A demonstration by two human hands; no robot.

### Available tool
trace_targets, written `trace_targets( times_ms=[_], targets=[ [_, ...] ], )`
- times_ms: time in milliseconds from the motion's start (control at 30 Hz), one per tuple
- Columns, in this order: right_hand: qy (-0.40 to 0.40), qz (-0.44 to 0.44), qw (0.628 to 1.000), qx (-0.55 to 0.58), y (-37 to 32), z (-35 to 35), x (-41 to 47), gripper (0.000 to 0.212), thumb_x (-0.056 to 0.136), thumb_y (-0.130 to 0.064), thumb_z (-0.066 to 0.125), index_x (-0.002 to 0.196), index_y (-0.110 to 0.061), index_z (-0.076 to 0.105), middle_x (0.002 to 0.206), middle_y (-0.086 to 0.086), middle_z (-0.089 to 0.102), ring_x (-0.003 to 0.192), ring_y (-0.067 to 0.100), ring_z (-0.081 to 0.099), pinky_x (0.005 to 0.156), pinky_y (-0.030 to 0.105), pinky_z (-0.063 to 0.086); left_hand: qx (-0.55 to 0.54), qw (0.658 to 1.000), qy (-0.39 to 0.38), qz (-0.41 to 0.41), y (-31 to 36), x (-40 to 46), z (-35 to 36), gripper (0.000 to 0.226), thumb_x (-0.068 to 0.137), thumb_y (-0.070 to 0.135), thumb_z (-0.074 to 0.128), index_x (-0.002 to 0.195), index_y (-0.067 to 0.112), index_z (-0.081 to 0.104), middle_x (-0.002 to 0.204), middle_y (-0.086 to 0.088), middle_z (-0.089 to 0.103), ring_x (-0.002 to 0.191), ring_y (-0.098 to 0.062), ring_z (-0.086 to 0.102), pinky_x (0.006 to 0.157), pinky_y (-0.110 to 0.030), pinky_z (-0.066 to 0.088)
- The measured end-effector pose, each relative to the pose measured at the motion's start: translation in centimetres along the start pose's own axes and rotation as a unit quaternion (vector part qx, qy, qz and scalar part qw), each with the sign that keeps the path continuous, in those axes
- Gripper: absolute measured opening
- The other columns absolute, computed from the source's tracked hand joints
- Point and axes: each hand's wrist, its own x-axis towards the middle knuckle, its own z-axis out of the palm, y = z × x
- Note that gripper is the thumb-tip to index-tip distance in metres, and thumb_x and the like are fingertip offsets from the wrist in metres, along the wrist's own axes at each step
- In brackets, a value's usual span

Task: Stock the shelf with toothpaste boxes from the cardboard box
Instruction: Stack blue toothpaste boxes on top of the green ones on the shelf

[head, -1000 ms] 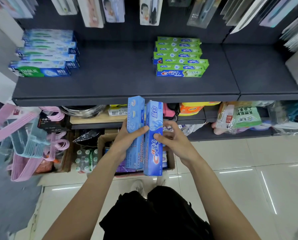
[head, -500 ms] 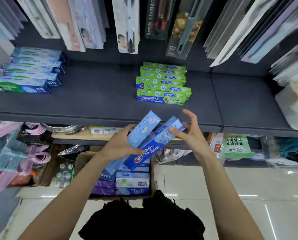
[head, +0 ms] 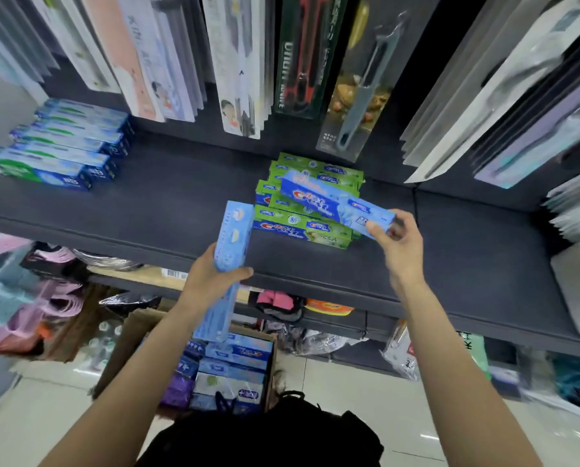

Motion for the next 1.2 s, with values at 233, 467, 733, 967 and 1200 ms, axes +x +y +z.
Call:
trace_targets(
  times_ms=[233, 467, 733, 967, 1200],
  targets=[
    [0.103, 0.02, 0.976, -0.189, 2.7, 6.2, 9.9, 0.045, 0.082, -0.026, 0.072, 0.124, -0.019, 0.06, 0.116, 0.011, 0.051, 0.098, 0.024, 0.058, 0.089, 0.029, 0.043, -0.054, 0.997, -0.012, -0.059, 0.7, 1.1, 1.6, 0.046, 0.084, 0.022, 0.069, 0.116, 0.016, 0.036, 0.099, 0.002, 0.054, 0.077, -0.008, 0.054, 0.059, -0.022, 0.04],
    [0.107, 0.047, 0.981, -0.153, 1.4, 7.0, 7.1, 0.045, 0.088, -0.004, 0.056, 0.132, -0.01, 0.052, 0.125, 0.008, 0.06, 0.115, 0.022, 0.056, 0.096, 0.029, 0.042, -0.113, 0.988, -0.041, -0.093, 1.2, 1.7, 1.8, 0.034, 0.084, 0.033, 0.068, 0.107, 0.016, 0.05, 0.1, -0.012, 0.068, 0.08, -0.023, 0.066, 0.071, -0.035, 0.051],
    [-0.119, 0.064, 0.991, -0.004, 0.1, 6.3, -9.5, 0.03, 0.091, -0.006, 0.059, 0.12, -0.013, 0.058, 0.108, 0.0, 0.064, 0.084, -0.011, 0.06, 0.079, 0.007, 0.045, -0.242, 0.944, -0.163, -0.152, 1.6, 1.0, 2.3, 0.034, 0.09, 0.044, 0.053, 0.102, 0.015, 0.066, 0.086, -0.004, 0.071, 0.073, -0.018, 0.068, 0.067, -0.028, 0.054],
    [-0.126, 0.073, 0.989, -0.001, -0.2, 6.0, -11.2, 0.03, 0.091, -0.009, 0.06, 0.115, -0.025, 0.055, 0.104, -0.008, 0.062, 0.085, -0.008, 0.06, 0.078, 0.011, 0.047, -0.366, 0.882, -0.25, -0.157, 1.7, 0.3, 3.0, 0.041, 0.099, 0.039, 0.035, 0.114, 0.012, 0.062, 0.106, -0.006, 0.071, 0.088, -0.017, 0.069, 0.071, -0.026, 0.056],
    [-0.159, -0.133, 0.942, -0.265, -0.1, 3.9, -8.6, 0.068, 0.084, -0.023, 0.069, 0.143, -0.03, 0.035, 0.137, -0.002, 0.038, 0.121, 0.014, 0.041, 0.1, 0.024, 0.036, 0.12, 0.947, -0.297, 0.028, 2.4, 1.5, 2.5, 0.043, 0.071, 0.032, 0.077, 0.106, 0.024, 0.053, 0.094, 0.004, 0.067, 0.077, -0.009, 0.064, 0.072, -0.028, 0.05]
  ],
)
